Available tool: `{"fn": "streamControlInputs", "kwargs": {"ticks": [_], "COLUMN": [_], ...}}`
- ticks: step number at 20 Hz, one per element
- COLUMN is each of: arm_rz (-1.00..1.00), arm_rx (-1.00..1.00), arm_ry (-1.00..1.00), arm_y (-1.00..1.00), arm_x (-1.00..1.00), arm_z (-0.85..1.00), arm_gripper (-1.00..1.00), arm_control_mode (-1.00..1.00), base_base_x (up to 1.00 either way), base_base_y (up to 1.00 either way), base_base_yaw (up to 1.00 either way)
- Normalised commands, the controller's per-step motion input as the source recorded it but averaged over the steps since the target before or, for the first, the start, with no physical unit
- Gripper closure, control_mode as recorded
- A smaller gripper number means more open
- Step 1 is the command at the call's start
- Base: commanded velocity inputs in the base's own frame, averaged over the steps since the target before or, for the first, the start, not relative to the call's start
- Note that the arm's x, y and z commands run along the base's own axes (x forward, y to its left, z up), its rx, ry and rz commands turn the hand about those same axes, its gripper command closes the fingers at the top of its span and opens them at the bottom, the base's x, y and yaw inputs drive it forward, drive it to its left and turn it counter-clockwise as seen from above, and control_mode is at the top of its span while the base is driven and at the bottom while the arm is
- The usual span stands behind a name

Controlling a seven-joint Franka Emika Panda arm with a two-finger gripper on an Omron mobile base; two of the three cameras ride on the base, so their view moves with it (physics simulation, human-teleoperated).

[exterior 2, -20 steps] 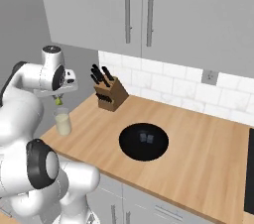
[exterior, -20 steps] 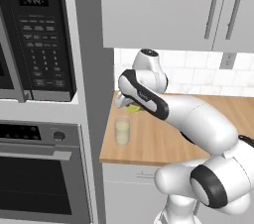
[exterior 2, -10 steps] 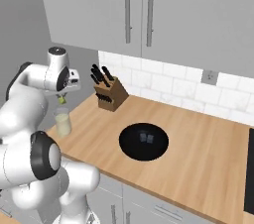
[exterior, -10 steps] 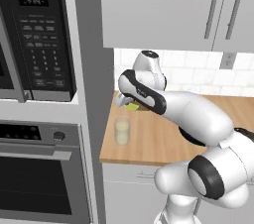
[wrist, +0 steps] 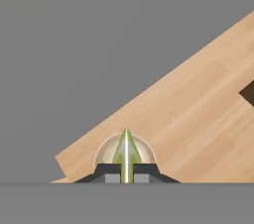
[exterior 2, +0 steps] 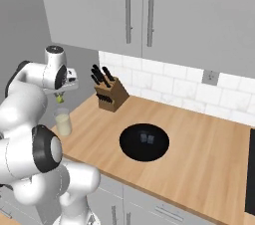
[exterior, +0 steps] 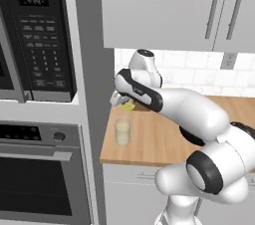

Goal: Grab a lemon wedge from the fridge and one ice cube from the ice bowl, and put them in the glass of lemonade.

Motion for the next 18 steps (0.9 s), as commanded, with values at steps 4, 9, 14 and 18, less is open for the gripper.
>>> {"fn": "streamControlInputs", "kwargs": {"ticks": [4,9,14,18], "arm_rz": [0.00,0.00,0.00,0.00], "arm_rx": [0.00,0.00,0.00,0.00], "arm_ry": [0.00,0.00,0.00,0.00], "arm_y": [0.13,0.07,0.04,-0.06], "arm_x": [0.00,-0.01,-0.01,0.00], "arm_z": [0.00,-0.01,0.00,-0.10], "arm_gripper": [1.00,1.00,1.00,1.00], "arm_control_mode": [-1.00,-1.00,-1.00,-1.00], "base_base_x": [0.00,0.00,0.00,0.00], "base_base_y": [0.00,0.00,0.00,0.00], "base_base_yaw": [0.00,0.00,0.00,0.00]}}
